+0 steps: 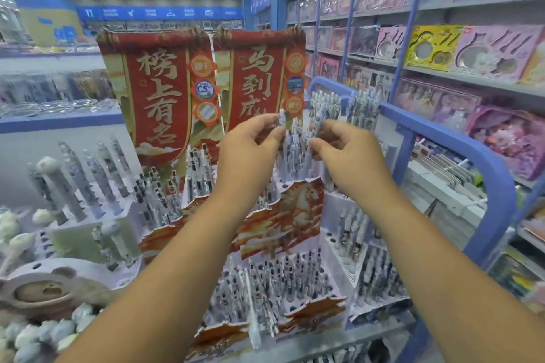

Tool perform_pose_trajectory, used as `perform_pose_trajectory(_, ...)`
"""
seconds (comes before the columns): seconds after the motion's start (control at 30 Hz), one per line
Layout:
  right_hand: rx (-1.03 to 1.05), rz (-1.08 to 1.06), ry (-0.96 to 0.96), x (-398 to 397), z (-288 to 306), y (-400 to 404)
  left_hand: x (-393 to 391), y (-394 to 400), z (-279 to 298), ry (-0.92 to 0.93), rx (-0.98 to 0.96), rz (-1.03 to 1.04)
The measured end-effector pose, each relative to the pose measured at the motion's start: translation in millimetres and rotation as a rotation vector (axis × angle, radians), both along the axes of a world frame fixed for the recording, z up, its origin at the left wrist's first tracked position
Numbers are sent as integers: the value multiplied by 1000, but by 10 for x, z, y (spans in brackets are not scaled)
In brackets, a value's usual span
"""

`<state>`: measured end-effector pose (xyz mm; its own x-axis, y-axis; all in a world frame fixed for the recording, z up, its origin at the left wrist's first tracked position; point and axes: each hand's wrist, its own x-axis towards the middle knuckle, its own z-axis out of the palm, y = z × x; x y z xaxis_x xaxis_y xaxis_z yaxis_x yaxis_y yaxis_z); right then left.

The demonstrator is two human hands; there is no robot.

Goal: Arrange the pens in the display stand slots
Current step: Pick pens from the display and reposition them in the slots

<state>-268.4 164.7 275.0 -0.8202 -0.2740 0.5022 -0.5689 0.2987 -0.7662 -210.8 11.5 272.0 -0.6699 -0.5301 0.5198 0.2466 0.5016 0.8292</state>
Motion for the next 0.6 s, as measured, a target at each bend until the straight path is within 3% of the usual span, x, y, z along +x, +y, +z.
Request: perform_pose_trajectory(0.6,214,-37,29,-274,-148,-103,-236,-42,-174,-135,-104,80)
